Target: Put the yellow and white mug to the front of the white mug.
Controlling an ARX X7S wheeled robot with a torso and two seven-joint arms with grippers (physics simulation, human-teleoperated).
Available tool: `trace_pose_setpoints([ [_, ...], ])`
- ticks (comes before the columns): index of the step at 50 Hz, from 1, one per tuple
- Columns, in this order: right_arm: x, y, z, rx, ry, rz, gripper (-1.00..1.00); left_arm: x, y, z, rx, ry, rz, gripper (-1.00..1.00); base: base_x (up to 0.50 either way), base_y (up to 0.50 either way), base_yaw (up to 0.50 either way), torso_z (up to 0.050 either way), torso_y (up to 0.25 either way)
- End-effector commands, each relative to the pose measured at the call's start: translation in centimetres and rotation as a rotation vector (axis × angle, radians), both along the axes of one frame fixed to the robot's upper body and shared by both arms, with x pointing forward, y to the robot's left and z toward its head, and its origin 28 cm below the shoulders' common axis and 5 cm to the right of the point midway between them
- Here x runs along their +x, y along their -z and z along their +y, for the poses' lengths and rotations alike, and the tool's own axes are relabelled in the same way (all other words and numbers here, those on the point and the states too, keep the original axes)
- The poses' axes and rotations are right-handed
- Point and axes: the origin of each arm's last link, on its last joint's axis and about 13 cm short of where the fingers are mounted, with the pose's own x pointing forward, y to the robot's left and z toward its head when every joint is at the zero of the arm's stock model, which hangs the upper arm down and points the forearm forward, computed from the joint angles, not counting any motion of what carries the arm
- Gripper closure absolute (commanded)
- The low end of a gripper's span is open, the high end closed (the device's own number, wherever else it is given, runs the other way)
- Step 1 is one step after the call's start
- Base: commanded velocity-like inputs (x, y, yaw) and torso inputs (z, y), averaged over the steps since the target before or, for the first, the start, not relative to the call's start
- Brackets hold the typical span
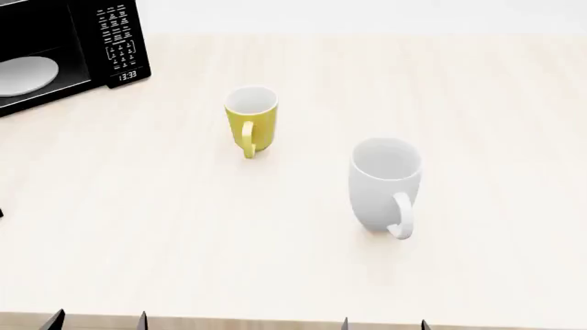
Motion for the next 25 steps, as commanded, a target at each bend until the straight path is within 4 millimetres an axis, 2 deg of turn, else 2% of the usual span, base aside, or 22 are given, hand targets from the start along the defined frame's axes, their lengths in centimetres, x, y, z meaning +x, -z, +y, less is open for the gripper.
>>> trace_pose_setpoints([
  [1, 0.1, 0.0, 0.0, 0.013, -0.014, 0.005, -1.00, 0.0, 0.1, -0.1, 0.008, 0.005, -0.005, -1.00, 0.00, 0.00, 0.00, 0.000, 0.000],
  [4, -0.1, -0.1, -0.1, -0.037, 0.023, 0.016, -1.00, 0.0, 0.0, -0.1, 0.031, -0.001, -0.022, -1.00, 0.00, 0.00, 0.00, 0.000, 0.000],
  [8, 0.1, 0.1, -0.1, -0.018, 0.018, 0.032, -1.00, 0.0, -0.1, 0.0, 0.022, -0.011, -0.017, -1.00, 0.00, 0.00, 0.00, 0.000, 0.000],
  [10, 0.1, 0.3, 0.1, -0.063, 0.016, 0.065, -1.00, 0.3, 0.1, 0.2, -0.010, -0.043, 0.040, -1.00, 0.00, 0.00, 0.00, 0.000, 0.000],
  [17, 0.3, 0.6, 0.3, -0.170, 0.082, 0.068, -1.00, 0.5, 0.4, 0.1, 0.005, -0.032, 0.057, -1.00, 0.00, 0.00, 0.00, 0.000, 0.000],
  [20, 0.2, -0.2, -0.4, -0.164, 0.146, 0.043, -1.00, 0.6, 0.3, 0.2, 0.024, -0.020, 0.044, -1.00, 0.00, 0.00, 0.00, 0.000, 0.000],
  [25, -1.0, -2.8, -2.9, -0.166, 0.273, -0.029, -1.00, 0.9, -0.1, 0.6, 0.029, -0.018, 0.027, -1.00, 0.00, 0.00, 0.00, 0.000, 0.000],
])
